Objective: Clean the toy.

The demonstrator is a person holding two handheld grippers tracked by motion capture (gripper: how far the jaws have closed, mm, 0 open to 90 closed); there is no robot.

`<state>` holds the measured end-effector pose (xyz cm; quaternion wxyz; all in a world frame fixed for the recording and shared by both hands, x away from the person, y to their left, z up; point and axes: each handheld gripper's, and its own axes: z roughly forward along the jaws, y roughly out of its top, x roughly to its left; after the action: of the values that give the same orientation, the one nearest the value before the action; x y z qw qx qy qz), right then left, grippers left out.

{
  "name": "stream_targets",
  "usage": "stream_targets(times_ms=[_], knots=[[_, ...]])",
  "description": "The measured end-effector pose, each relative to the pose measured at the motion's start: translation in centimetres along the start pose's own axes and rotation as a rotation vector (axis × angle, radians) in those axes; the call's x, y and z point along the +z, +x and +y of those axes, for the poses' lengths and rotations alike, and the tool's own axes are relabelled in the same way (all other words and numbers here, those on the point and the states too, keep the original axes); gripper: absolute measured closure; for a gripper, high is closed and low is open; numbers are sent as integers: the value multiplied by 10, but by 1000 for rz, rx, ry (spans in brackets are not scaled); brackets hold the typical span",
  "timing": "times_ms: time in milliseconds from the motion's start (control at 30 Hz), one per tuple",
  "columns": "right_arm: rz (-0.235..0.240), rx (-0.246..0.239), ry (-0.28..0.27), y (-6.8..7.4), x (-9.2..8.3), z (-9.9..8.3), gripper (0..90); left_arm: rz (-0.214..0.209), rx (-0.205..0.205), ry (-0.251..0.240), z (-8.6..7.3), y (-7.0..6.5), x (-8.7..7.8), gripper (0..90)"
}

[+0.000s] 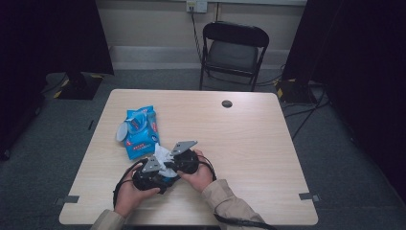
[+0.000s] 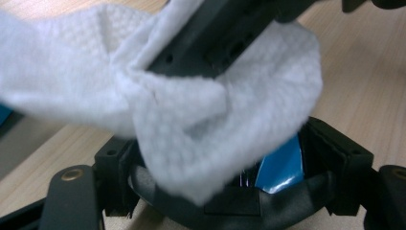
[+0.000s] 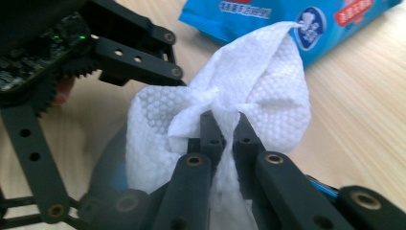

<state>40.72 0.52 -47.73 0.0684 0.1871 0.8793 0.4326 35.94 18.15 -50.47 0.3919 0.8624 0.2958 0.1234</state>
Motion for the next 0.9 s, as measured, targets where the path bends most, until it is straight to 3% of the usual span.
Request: stream_targets(times_ms=[200,467,767,900], knots=[[-22,30,-11,-11,-7,-4,870,0,0,1,0,0,0,241],[-86,75,0,-33,-19,-17,870,0,0,0,0,0,0,242],[-141,74,23,-46,-28,-28,870,0,0,0,0,0,0,242],[-151,94,20,-53,-32,-35,870,1,0,0,0,0,0,242]])
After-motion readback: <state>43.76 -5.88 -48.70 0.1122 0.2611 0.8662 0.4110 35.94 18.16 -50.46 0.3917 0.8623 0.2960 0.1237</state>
